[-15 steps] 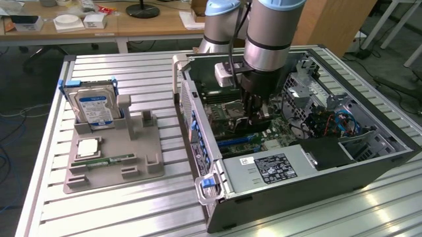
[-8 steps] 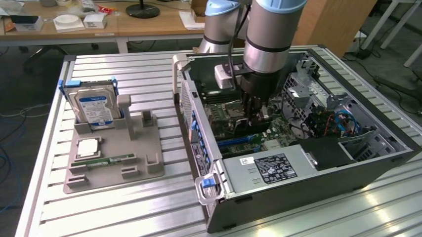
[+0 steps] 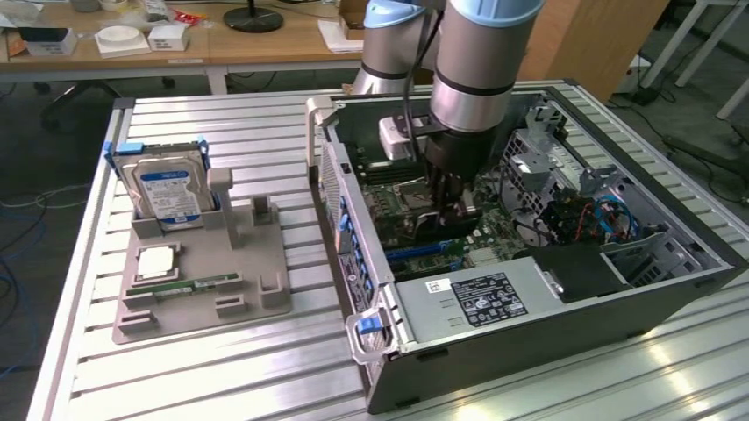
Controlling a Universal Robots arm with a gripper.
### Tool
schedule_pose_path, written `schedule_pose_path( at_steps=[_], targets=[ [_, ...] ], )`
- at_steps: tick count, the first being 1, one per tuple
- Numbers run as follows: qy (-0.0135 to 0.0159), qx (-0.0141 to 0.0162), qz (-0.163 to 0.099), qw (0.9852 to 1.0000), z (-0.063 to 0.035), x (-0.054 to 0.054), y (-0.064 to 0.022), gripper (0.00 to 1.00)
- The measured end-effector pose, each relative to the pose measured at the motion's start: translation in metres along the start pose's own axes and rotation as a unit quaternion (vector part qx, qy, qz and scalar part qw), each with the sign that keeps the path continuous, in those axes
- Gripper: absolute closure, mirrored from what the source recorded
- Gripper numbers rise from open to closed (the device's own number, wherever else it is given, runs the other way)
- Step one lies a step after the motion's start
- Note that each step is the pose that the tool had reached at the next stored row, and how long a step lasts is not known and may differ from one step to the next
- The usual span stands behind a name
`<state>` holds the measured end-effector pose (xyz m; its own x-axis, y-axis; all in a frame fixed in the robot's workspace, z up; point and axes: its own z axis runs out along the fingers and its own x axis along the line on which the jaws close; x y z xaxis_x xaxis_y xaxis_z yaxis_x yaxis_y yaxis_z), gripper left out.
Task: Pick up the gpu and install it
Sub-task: 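Insert the gpu into the slot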
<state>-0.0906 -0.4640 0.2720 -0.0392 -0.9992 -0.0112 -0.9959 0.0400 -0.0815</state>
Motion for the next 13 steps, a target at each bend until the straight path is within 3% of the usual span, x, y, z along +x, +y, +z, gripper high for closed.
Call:
schedule_pose_path(
  at_steps=[13],
  targets=[
    [0.0000, 0.0000, 0.000, 1.0000, 0.0050, -0.0013, 0.0044, 0.74]
  ],
)
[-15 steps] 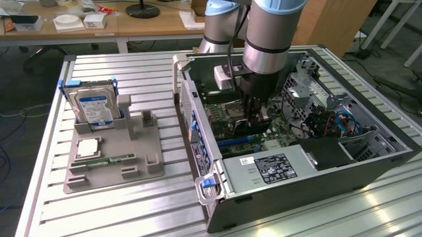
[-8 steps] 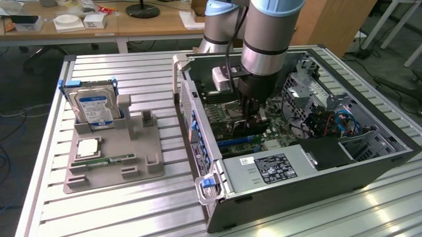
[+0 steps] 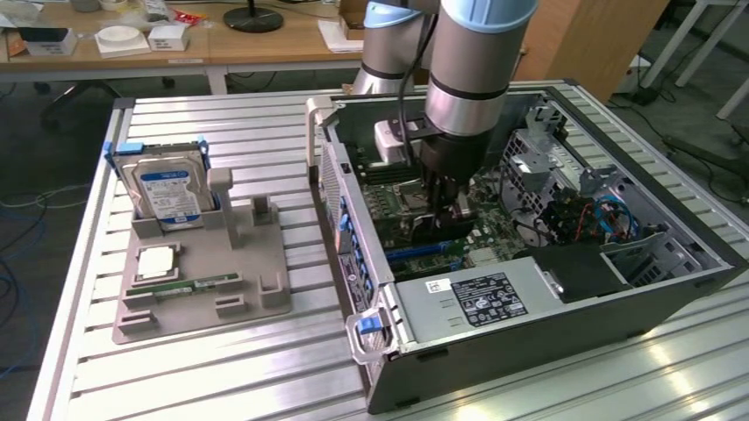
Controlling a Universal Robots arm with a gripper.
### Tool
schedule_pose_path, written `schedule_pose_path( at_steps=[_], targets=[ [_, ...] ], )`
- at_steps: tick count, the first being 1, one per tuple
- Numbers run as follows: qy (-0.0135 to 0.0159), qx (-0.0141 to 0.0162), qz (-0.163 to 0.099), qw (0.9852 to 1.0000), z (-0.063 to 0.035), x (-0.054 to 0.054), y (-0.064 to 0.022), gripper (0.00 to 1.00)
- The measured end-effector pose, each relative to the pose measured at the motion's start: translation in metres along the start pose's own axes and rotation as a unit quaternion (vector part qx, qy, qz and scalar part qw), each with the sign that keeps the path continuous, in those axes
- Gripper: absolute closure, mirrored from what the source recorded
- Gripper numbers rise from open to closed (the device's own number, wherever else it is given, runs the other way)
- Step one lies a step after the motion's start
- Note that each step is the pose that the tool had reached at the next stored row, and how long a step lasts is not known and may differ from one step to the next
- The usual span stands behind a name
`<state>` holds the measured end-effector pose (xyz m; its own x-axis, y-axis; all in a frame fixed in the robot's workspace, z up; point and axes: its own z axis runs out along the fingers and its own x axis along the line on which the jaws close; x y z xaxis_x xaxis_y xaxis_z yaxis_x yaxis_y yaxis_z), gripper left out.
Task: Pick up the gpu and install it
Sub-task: 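Insert the gpu into the slot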
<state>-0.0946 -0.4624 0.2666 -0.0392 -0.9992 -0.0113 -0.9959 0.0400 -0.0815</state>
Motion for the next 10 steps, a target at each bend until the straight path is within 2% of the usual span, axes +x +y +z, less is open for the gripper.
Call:
schedule_pose_path(
  at_steps=[10],
  targets=[
    [0.0001, 0.0000, 0.000, 1.0000, 0.0057, -0.0012, 0.0027, 0.74]
  ],
)
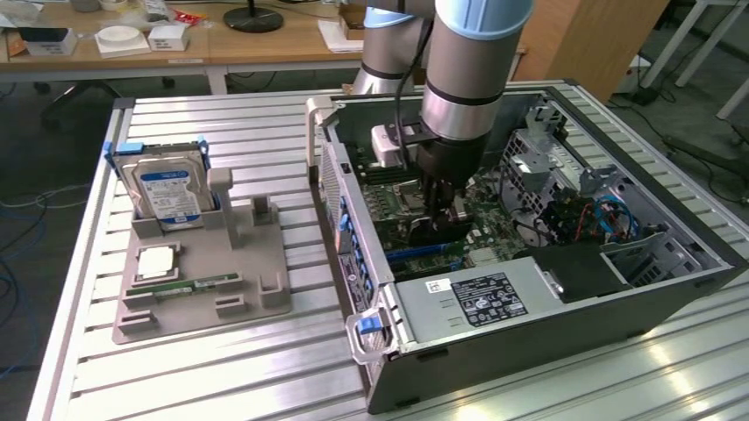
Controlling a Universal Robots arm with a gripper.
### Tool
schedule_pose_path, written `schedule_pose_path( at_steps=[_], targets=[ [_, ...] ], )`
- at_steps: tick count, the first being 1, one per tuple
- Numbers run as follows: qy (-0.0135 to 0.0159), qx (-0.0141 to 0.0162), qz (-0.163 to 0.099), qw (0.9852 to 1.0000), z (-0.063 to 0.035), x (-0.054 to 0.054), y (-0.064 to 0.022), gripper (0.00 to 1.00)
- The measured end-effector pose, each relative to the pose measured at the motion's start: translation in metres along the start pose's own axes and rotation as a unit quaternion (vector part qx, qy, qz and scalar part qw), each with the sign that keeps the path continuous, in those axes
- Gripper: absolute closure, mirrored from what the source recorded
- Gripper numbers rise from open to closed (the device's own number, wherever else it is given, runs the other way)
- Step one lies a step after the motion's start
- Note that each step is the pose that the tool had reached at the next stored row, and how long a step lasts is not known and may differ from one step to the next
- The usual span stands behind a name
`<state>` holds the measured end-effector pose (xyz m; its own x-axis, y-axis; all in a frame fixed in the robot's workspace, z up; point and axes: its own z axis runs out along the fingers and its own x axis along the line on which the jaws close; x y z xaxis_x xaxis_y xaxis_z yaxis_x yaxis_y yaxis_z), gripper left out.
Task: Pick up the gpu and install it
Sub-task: 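Insert the gpu into the slot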
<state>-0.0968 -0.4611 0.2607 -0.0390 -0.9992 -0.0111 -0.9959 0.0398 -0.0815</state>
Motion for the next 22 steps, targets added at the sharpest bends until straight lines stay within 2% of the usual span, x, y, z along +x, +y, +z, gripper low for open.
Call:
schedule_pose_path(
  at_steps=[22],
  targets=[
    [-0.0004, 0.0004, -0.003, 1.0000, 0.0058, -0.0037, 0.0003, 0.74]
  ],
)
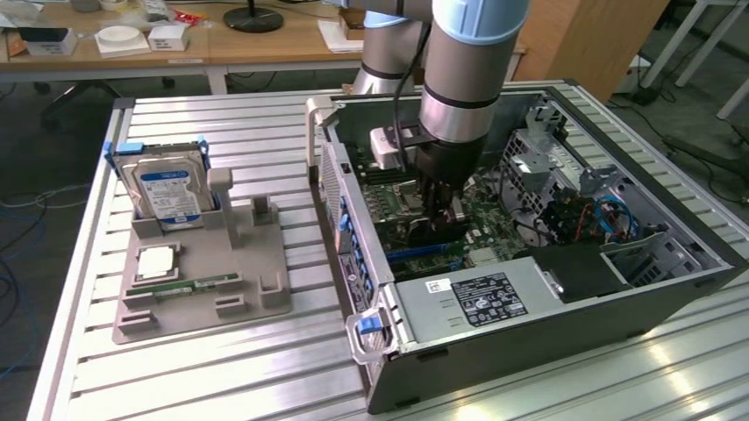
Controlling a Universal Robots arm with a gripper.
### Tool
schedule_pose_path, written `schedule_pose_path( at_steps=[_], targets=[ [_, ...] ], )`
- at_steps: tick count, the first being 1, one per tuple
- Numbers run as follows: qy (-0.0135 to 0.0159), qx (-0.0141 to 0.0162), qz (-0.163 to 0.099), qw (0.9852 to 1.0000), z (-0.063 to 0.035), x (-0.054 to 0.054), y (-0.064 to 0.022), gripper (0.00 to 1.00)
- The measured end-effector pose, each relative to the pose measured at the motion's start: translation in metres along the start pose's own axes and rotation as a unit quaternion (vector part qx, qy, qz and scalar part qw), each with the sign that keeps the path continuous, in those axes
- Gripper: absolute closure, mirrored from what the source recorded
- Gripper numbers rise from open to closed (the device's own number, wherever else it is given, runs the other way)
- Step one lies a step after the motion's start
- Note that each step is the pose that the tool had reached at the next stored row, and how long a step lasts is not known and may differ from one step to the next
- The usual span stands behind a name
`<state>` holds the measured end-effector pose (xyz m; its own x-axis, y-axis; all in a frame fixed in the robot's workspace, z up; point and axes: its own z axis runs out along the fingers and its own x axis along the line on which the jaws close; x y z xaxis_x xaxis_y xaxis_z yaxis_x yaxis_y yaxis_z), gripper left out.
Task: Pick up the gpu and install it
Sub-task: 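Insert the gpu into the slot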
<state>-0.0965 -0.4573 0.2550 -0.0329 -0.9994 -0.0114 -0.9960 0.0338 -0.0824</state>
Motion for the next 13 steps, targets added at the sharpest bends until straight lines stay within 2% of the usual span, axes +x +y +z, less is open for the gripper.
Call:
schedule_pose_path(
  at_steps=[13],
  targets=[
    [-0.0001, 0.0017, 0.000, 1.0000, 0.0019, -0.0006, 0.0037, 0.74]
  ],
)
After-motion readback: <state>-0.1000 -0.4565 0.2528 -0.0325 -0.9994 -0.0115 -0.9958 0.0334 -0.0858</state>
